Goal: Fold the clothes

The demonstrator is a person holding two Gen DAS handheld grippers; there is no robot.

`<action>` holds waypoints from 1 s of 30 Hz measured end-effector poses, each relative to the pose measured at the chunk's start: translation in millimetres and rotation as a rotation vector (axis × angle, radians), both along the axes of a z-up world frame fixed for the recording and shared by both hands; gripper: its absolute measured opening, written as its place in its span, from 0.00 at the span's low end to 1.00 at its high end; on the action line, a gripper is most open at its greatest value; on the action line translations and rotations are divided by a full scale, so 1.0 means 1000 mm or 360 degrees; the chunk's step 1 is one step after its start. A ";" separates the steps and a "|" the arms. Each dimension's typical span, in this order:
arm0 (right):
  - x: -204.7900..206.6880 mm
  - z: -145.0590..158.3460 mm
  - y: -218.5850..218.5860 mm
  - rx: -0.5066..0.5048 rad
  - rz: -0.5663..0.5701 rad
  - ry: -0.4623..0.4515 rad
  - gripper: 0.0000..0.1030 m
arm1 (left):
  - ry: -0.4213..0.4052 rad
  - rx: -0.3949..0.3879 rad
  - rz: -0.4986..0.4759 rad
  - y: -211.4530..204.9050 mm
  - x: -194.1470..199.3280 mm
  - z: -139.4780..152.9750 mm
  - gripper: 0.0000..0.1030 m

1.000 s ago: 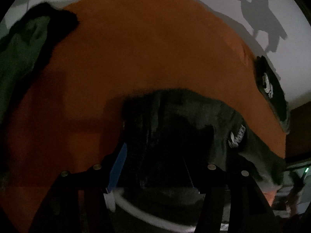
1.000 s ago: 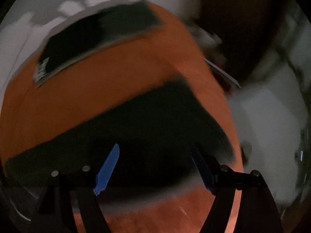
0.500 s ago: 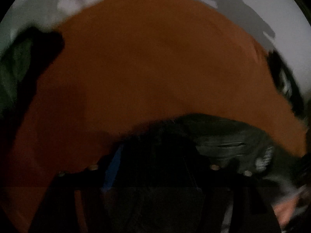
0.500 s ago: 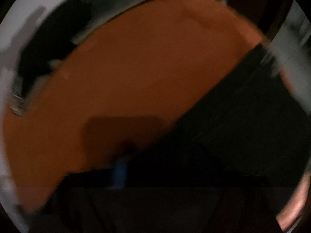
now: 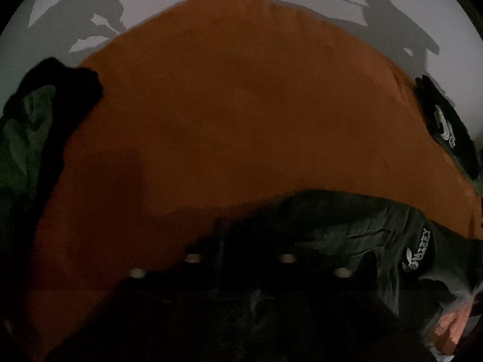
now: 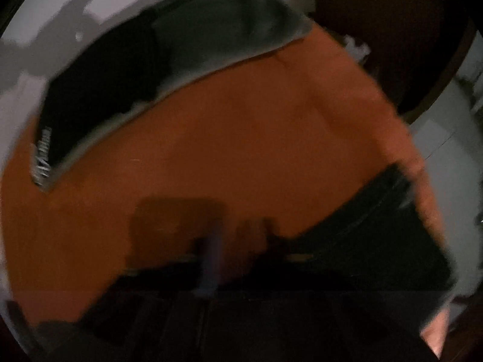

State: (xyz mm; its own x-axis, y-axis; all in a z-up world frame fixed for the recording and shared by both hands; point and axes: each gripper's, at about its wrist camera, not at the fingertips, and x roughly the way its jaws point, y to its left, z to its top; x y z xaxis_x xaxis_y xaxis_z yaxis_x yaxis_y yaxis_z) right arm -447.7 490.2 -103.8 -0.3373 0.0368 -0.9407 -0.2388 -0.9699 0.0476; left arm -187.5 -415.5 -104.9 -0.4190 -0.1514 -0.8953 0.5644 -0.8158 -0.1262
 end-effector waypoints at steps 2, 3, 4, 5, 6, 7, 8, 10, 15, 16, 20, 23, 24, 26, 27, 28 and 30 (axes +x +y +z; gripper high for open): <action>0.006 -0.001 0.023 0.0092 0.0022 -0.0017 0.90 | -0.0003 0.0004 -0.0009 -0.001 0.003 0.001 0.43; 0.010 0.001 0.033 0.0105 0.0038 0.0021 0.90 | -0.0009 -0.0017 -0.0009 0.001 0.005 0.002 0.43; 0.016 0.004 0.043 0.0117 0.0058 0.0077 0.90 | -0.0015 -0.0036 -0.0009 0.003 0.006 0.003 0.44; 0.022 0.007 0.054 0.0129 0.0077 0.0134 0.90 | -0.0019 -0.0048 -0.0006 0.007 0.007 0.002 0.45; 0.024 0.004 0.061 0.0148 0.0092 0.0143 0.90 | -0.0027 -0.0067 -0.0008 0.011 0.006 0.001 0.45; 0.023 -0.003 0.065 0.0171 0.0103 0.0113 0.90 | -0.0045 -0.0099 -0.0020 0.016 0.002 0.001 0.45; 0.023 -0.010 0.070 0.0195 0.0114 0.0083 0.90 | -0.0061 -0.0126 -0.0031 0.019 -0.001 0.001 0.45; 0.014 -0.020 0.079 0.0261 0.0122 0.0029 0.88 | -0.0082 -0.0153 -0.0044 0.019 -0.004 0.002 0.44; 0.007 -0.030 0.098 0.0196 -0.0035 0.0046 0.12 | -0.0057 -0.0165 0.0022 0.024 -0.002 -0.002 0.37; 0.004 -0.032 0.098 0.0189 -0.0050 0.0059 0.13 | -0.0061 -0.0179 0.0033 0.027 -0.003 -0.003 0.36; 0.013 -0.004 0.077 0.0301 0.0042 0.0299 0.12 | -0.0097 -0.0292 0.0010 0.046 -0.008 0.002 0.32; 0.009 0.023 0.065 0.0365 0.0005 0.0479 0.12 | -0.0099 -0.0336 0.0019 0.049 -0.013 0.000 0.25; 0.004 0.035 0.058 0.0401 -0.0022 0.0539 0.12 | -0.0087 -0.0339 0.0049 0.050 -0.014 0.002 0.15; -0.004 0.052 0.045 0.0478 -0.0052 0.0605 0.12 | -0.0050 -0.0347 0.0091 0.055 -0.012 0.005 0.05; -0.014 0.058 0.040 0.0515 -0.0068 0.0604 0.12 | -0.0049 -0.0363 0.0106 0.058 -0.014 0.006 0.04; -0.024 0.061 0.037 0.0526 -0.0094 0.0590 0.12 | -0.0056 -0.0380 0.0108 0.060 -0.014 0.004 0.04; -0.040 0.064 0.036 0.0521 -0.0157 0.0560 0.12 | -0.0069 -0.0411 0.0110 0.064 -0.015 0.002 0.03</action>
